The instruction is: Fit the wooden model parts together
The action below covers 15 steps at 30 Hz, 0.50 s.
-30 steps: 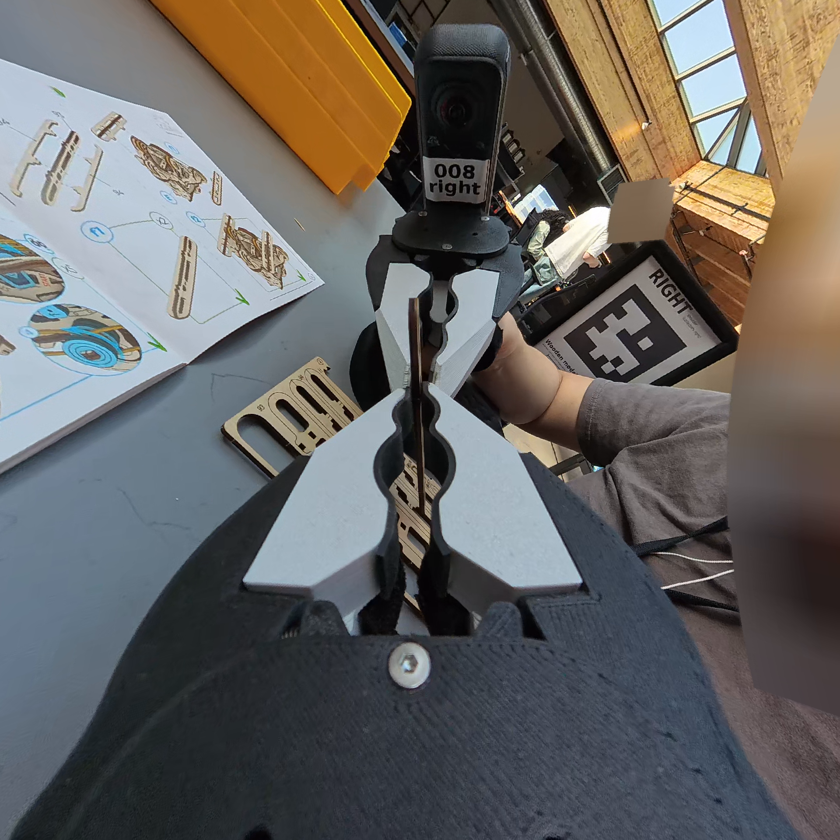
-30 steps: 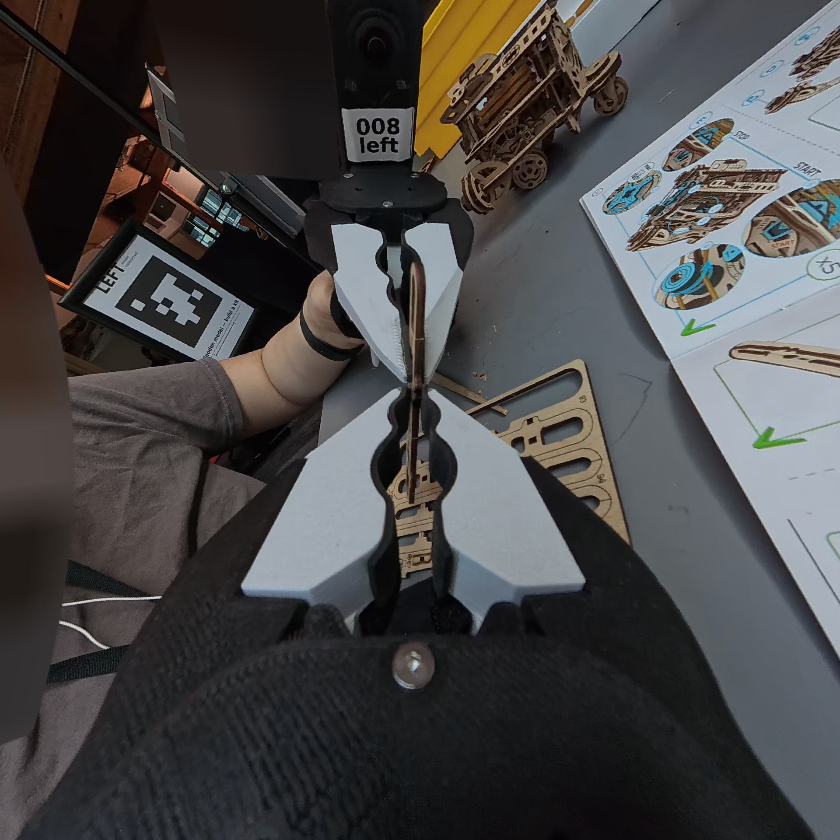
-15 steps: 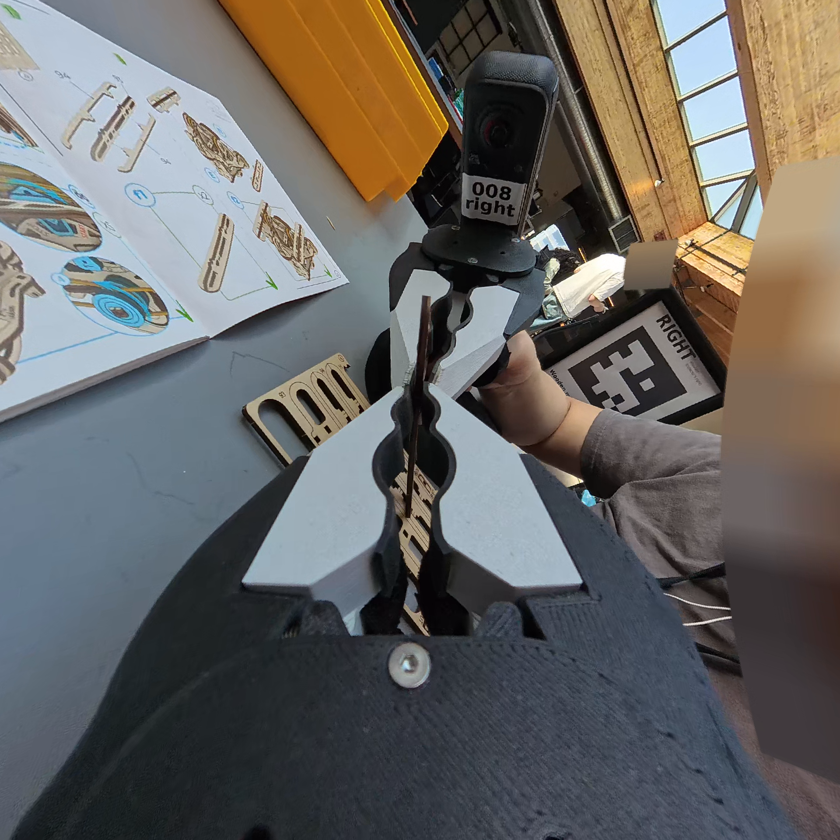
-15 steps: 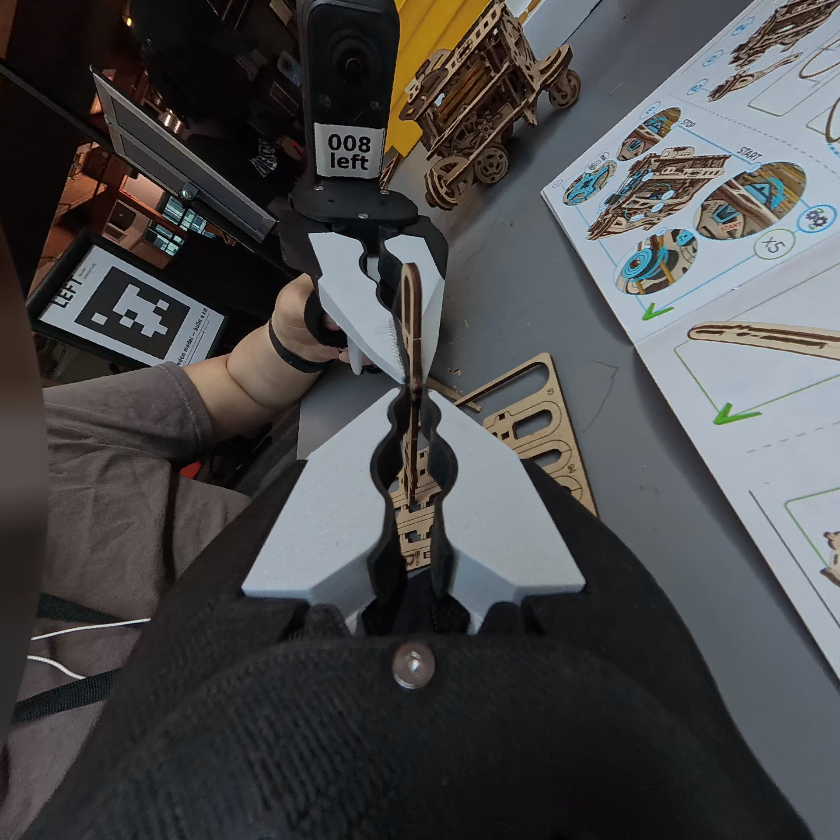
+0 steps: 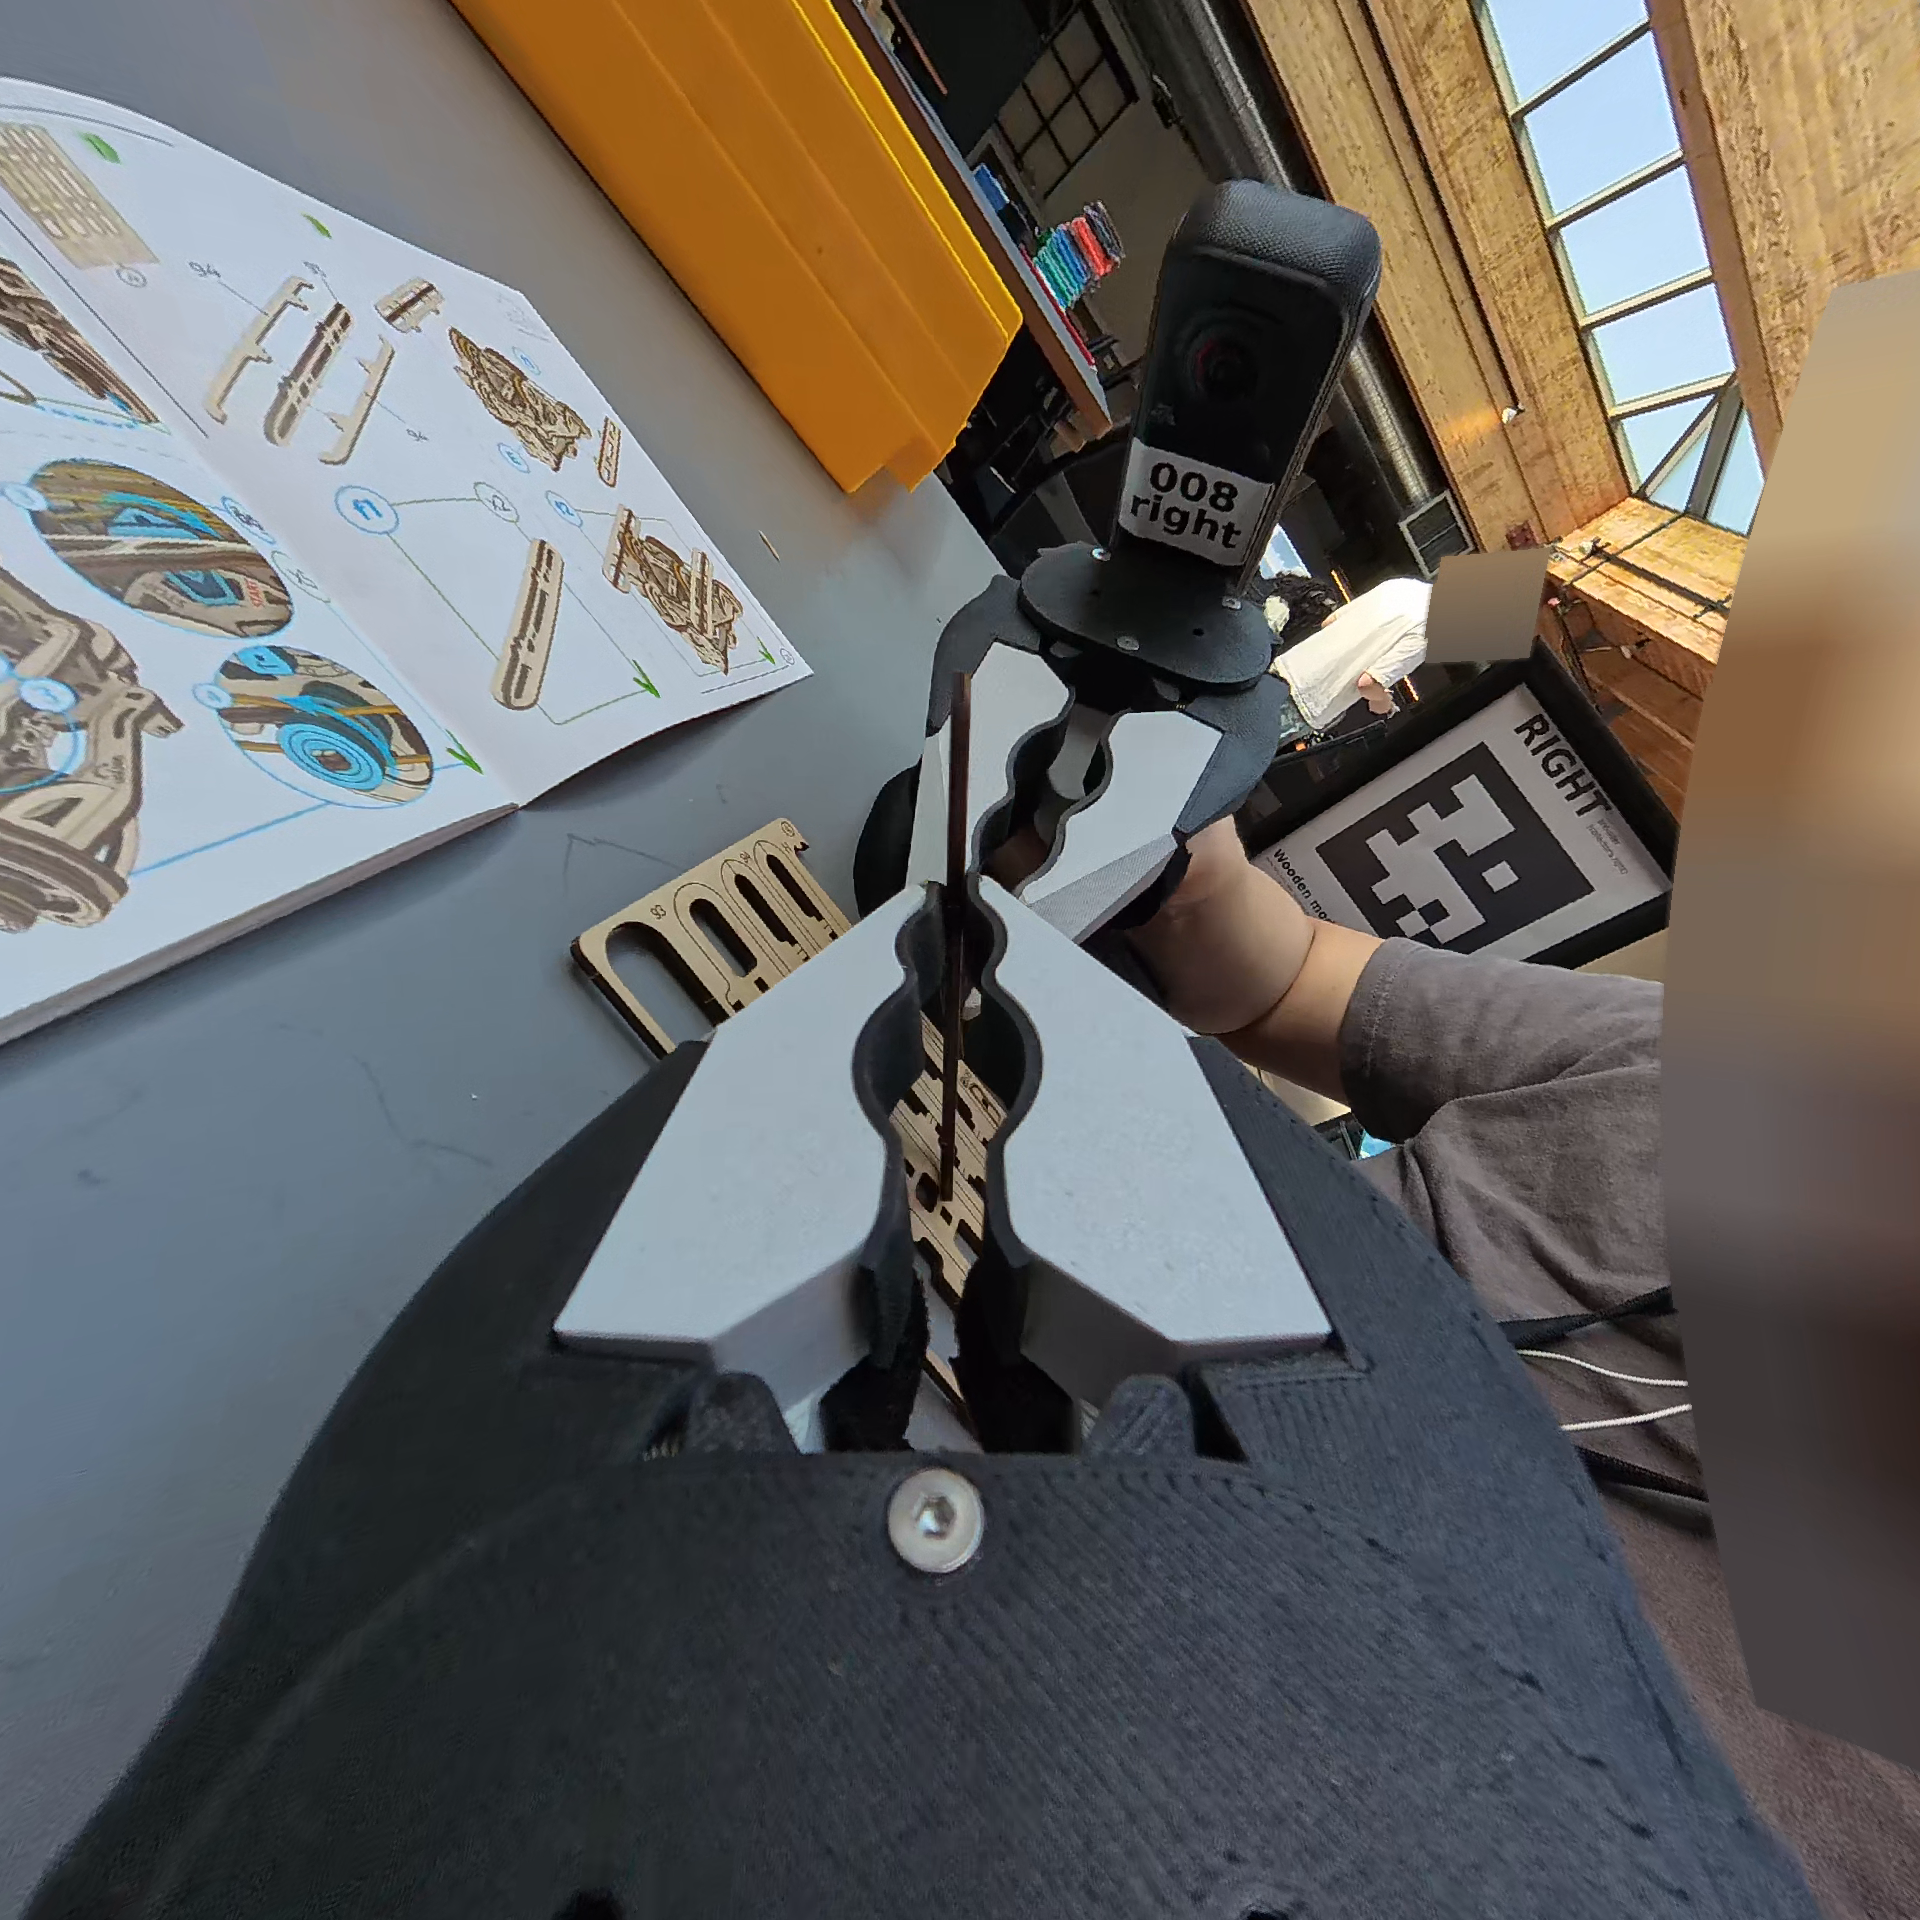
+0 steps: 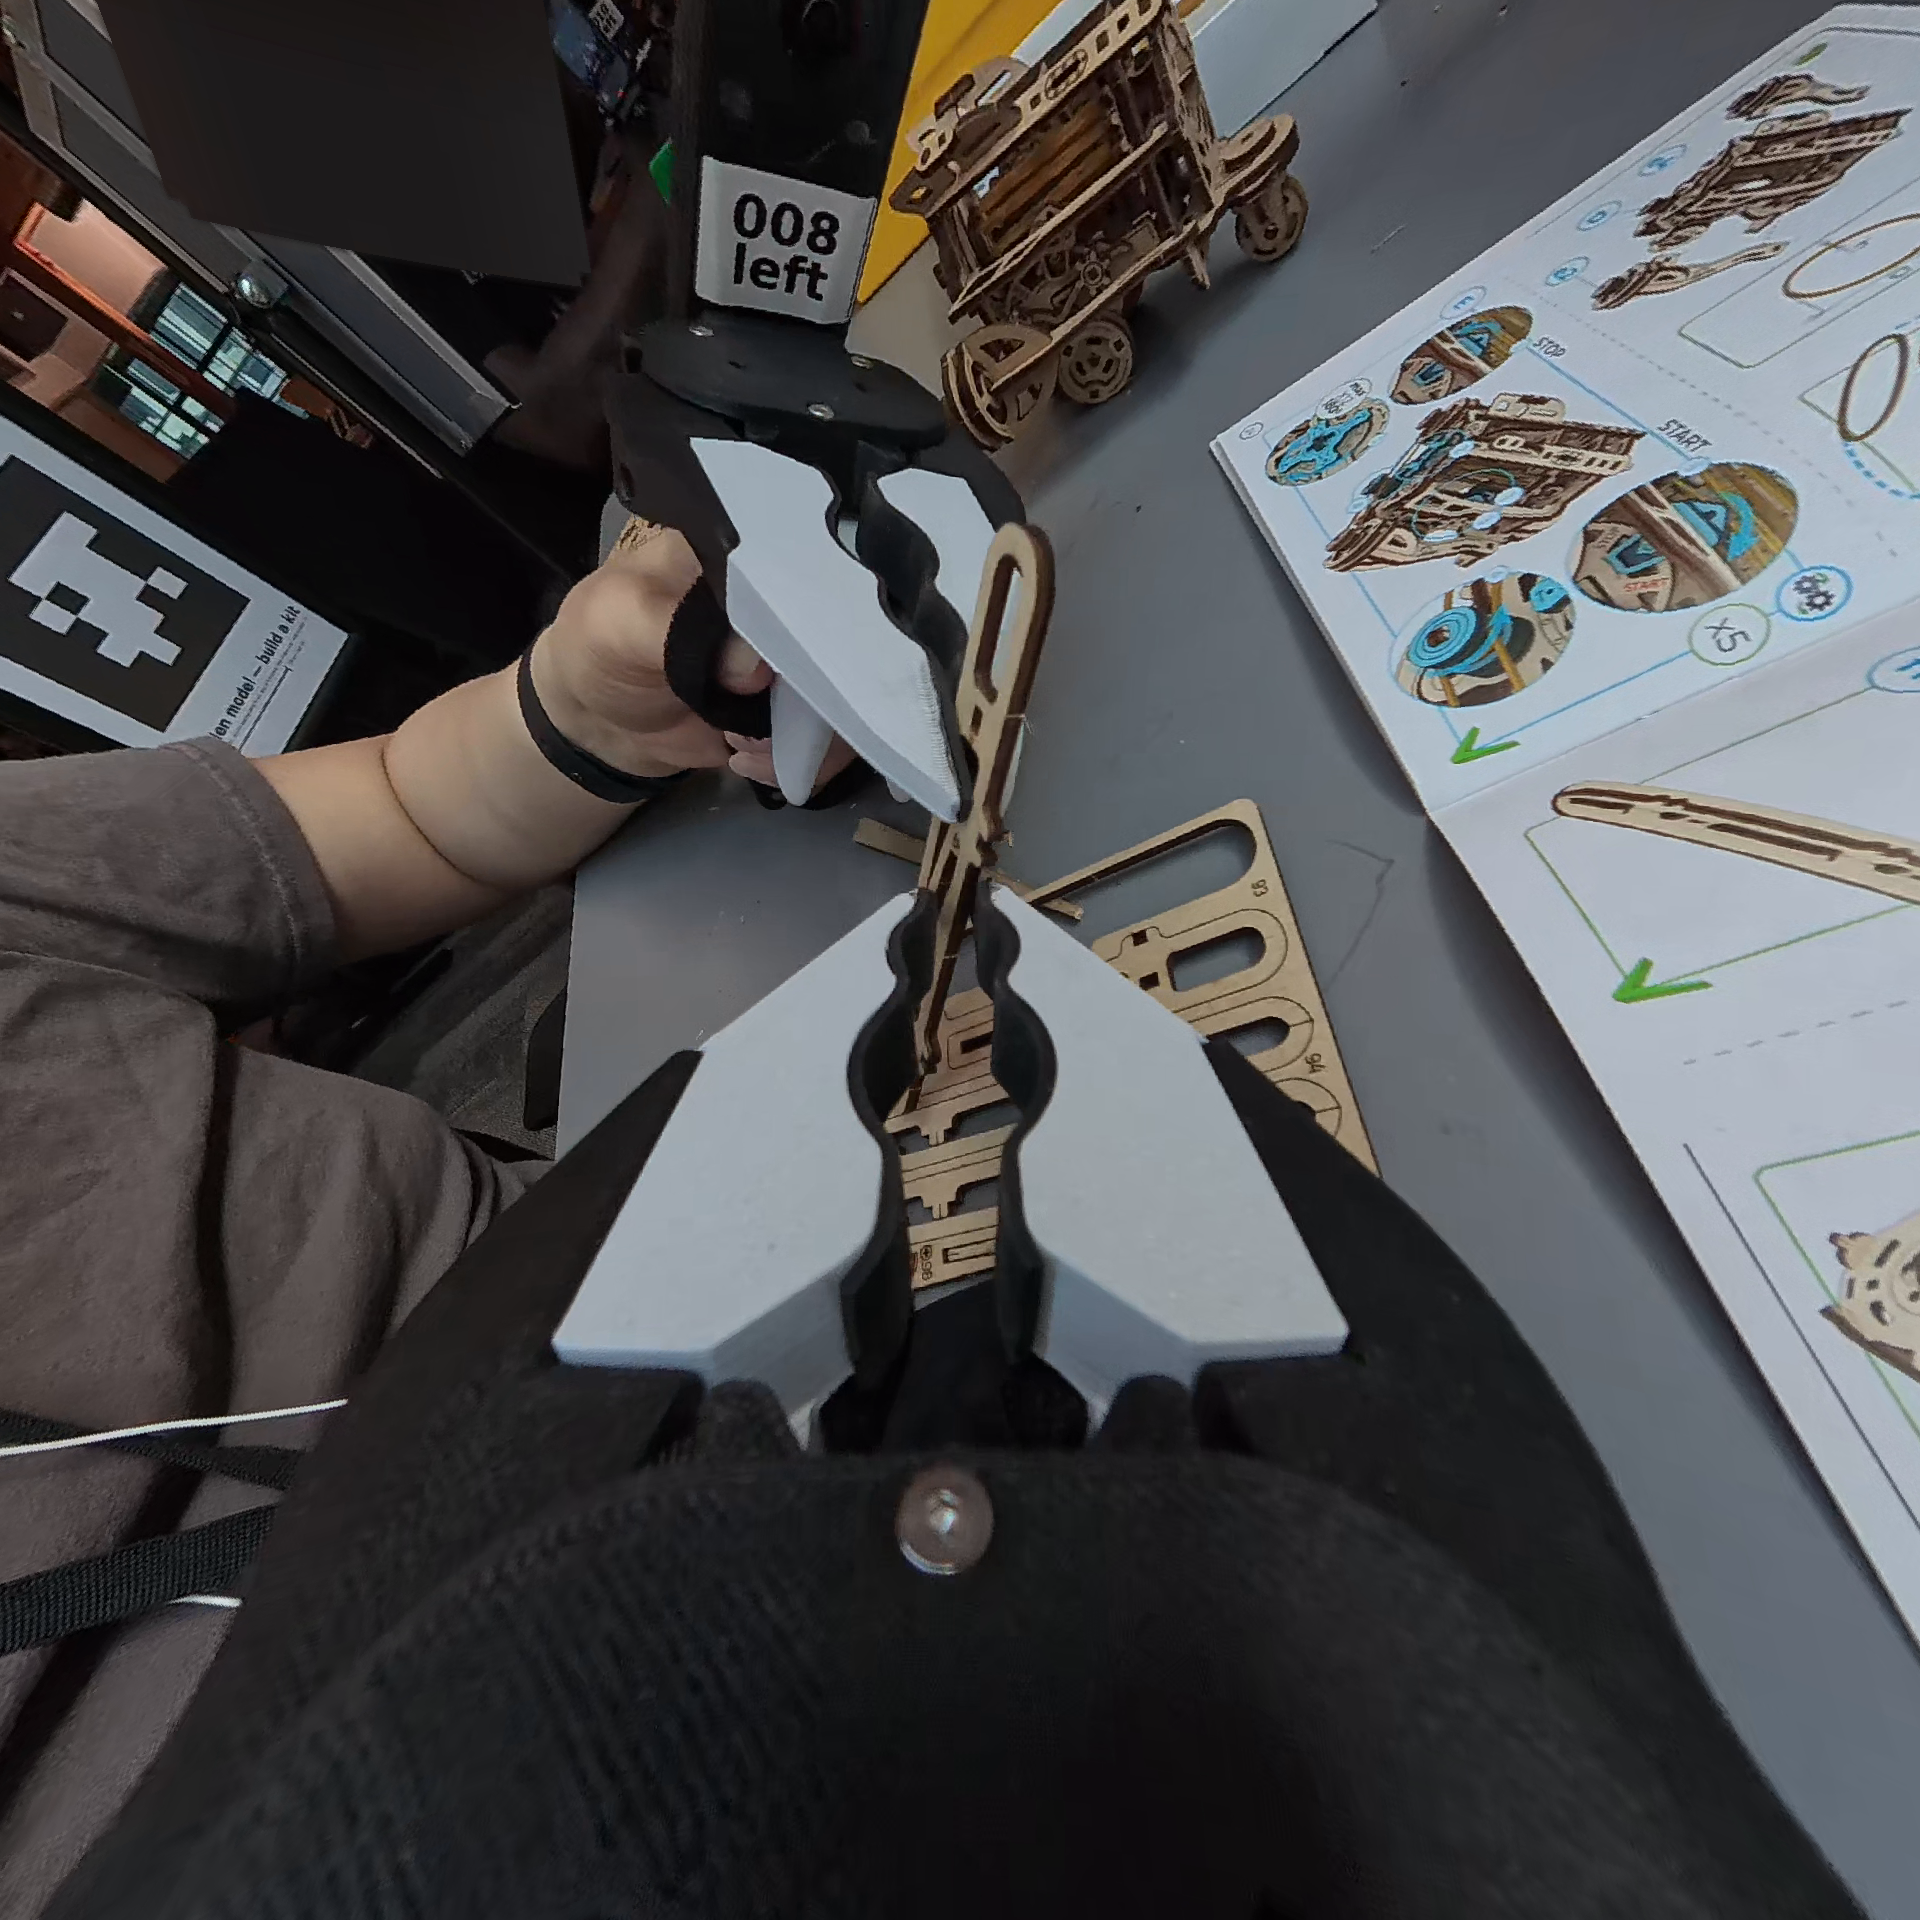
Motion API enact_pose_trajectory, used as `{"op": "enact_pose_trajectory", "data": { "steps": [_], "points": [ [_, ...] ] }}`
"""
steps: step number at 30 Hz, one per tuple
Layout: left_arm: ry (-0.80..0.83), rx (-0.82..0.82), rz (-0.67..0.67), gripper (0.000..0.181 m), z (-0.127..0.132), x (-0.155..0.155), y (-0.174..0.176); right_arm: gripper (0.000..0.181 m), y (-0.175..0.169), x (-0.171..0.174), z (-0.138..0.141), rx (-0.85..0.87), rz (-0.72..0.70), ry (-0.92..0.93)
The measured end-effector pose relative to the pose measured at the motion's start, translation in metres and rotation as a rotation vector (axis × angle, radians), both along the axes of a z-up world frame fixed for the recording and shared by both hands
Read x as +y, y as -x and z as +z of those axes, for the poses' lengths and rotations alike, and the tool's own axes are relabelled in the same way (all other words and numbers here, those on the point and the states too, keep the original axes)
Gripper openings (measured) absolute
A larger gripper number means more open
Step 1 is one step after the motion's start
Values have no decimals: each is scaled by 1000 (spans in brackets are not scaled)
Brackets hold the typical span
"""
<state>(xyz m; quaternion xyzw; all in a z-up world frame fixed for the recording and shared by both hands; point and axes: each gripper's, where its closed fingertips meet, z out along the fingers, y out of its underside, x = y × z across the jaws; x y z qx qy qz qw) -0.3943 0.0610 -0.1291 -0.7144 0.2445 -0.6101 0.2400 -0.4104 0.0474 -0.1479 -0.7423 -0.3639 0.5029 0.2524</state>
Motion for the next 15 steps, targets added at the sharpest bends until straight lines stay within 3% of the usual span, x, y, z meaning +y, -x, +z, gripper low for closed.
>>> {"op": "enact_pose_trajectory", "data": {
  "steps": [15],
  "points": [
    [-28,-27,-17,0,9,-5,-4,3,0,-7,10,116,66,158]
  ]
}}
